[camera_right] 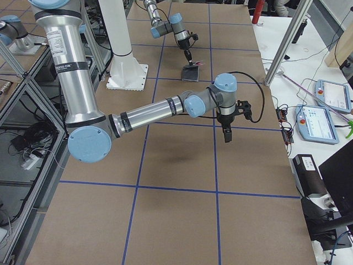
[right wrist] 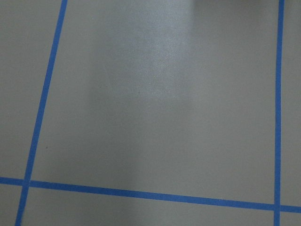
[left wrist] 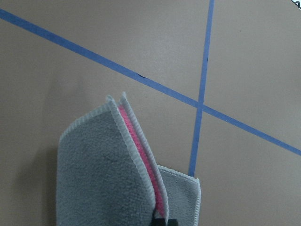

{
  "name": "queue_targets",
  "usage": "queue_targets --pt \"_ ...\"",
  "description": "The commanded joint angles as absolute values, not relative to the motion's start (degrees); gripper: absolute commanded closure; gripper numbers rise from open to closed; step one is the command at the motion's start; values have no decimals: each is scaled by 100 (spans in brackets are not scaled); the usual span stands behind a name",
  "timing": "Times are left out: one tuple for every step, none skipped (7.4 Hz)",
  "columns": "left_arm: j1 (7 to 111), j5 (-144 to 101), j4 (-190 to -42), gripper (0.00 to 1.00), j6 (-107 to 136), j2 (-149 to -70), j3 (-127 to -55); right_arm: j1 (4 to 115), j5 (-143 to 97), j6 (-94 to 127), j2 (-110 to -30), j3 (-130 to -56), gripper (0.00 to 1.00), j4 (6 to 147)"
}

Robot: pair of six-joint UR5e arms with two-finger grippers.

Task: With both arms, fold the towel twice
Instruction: 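Lift the strip end with the left gripper and fold it toward the other end, then lay the folded end down with the left gripper and press it flat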

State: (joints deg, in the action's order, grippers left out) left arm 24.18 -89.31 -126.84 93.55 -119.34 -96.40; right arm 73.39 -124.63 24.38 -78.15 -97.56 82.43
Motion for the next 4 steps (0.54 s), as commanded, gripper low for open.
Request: queue_targets --pt "2303 -8921 -12674 100 9308 -12076 -9527 7339 -12463 2461 -7813 -9756 0 8244" --pt "2233 -8930 -12683 100 9029 -12146 -9519 7339 -12463 2461 -7805 -9756 0 8235" --pt "2180 -8921 -12683 100 8992 -12207 -9510 7339 -12463 2470 -7805 -9756 0 8235" --pt "2180 -8912 -12683 100 8991 -12208 -9518 7339 -12463 2461 -7805 -9756 0 8235"
